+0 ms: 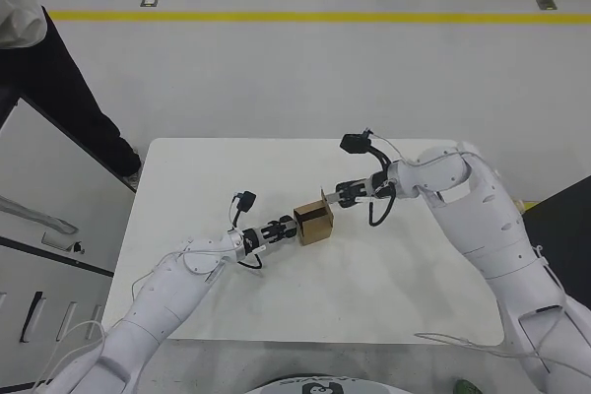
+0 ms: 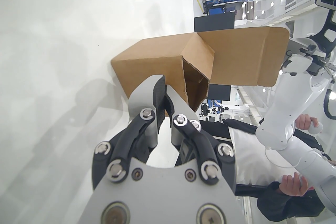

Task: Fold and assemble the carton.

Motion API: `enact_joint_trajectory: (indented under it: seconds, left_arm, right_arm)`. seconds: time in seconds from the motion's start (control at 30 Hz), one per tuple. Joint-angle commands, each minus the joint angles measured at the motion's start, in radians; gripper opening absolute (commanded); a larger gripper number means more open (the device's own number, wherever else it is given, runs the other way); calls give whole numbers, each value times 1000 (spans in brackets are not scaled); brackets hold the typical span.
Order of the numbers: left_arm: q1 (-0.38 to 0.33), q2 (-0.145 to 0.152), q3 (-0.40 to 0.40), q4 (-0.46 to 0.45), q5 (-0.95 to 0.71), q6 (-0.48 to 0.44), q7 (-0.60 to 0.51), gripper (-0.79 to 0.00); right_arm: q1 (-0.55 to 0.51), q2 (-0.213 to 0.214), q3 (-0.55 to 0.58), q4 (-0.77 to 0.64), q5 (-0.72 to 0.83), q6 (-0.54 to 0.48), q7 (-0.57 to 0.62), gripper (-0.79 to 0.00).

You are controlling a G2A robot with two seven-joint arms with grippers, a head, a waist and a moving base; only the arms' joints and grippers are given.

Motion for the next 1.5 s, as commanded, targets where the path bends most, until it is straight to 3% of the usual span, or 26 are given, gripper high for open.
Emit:
enact_joint_trajectory:
  seconds: [0.0,0.23,0.63,0.9,1.2,1.47]
  left_arm:
    - [0,0,0,0,0,0,0,-785]
    - [0,0,0,0,0,0,0,-785]
    - [0,0,0,0,0,0,0,-785]
    - [0,0,0,0,0,0,0,-785]
    - [0,0,0,0,0,0,0,-785]
    - [0,0,0,0,0,0,0,-785]
  right_arm:
    - [12,-3,-17,5,-8,4,8,-517]
    - [60,-17,-84,10,-51,36,29,-619]
    - [129,-37,-168,19,-109,53,68,-711]
    - [178,-56,-230,35,-136,48,100,-668]
    - [243,-85,-307,60,-176,43,129,-723]
    - [285,-119,-374,110,-189,41,132,-723]
